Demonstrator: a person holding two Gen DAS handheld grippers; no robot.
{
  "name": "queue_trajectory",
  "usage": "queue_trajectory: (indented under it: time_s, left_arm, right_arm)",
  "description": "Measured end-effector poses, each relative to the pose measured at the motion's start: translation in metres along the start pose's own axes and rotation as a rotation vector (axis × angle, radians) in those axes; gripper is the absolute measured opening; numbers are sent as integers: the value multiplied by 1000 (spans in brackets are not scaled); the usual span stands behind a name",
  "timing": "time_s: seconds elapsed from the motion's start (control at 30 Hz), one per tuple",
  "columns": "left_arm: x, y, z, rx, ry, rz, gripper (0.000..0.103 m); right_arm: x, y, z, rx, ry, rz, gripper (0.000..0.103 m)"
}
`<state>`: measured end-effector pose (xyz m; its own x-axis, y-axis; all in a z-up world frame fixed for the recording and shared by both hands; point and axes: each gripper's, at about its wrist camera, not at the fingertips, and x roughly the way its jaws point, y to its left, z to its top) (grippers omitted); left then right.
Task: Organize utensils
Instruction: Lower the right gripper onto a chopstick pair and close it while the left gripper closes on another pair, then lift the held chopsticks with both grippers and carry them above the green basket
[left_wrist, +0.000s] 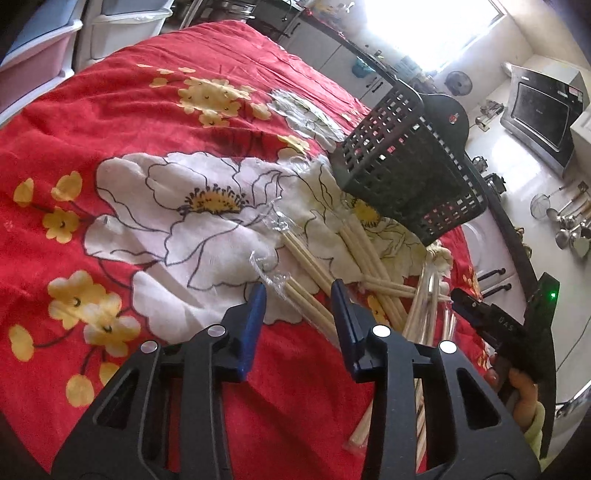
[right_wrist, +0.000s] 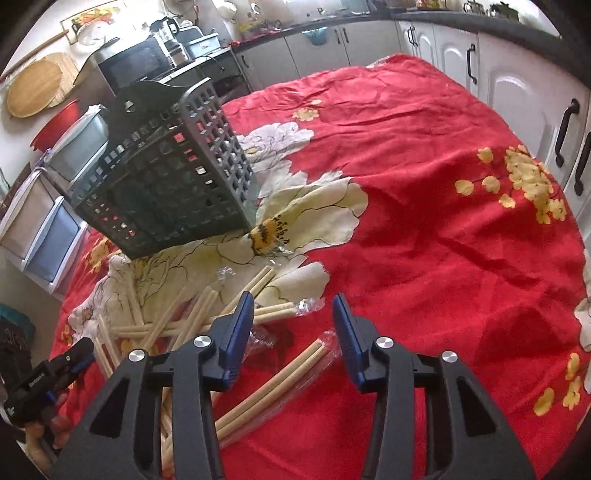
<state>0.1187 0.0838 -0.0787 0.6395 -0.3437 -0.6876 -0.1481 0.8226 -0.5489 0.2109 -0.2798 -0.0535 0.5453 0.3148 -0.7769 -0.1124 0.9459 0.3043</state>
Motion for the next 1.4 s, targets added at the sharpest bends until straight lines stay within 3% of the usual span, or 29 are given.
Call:
queue_trajectory:
  time_s: [0.23,0.5,0.87,1.03,1.4]
  left_arm:
    - [3,1,2,3,-5,9,24]
    - [5,6,5,-3,-8,24,10]
    - [7,14,13,-5,-7,7,0]
    - [-14,12,25,7,-67,-8,0]
    - [-66,-24,60,144,-223,-4,0]
  right_arm:
    - [12,-9,5,43,27,41,7]
    - [-9,-8,14,39,-70,72,5]
    - [-49,11,29,-73,-204,74,4]
    - [-65,18,39,-116,-255,56,4]
    - [-95,34,60,-181,-341,69,4]
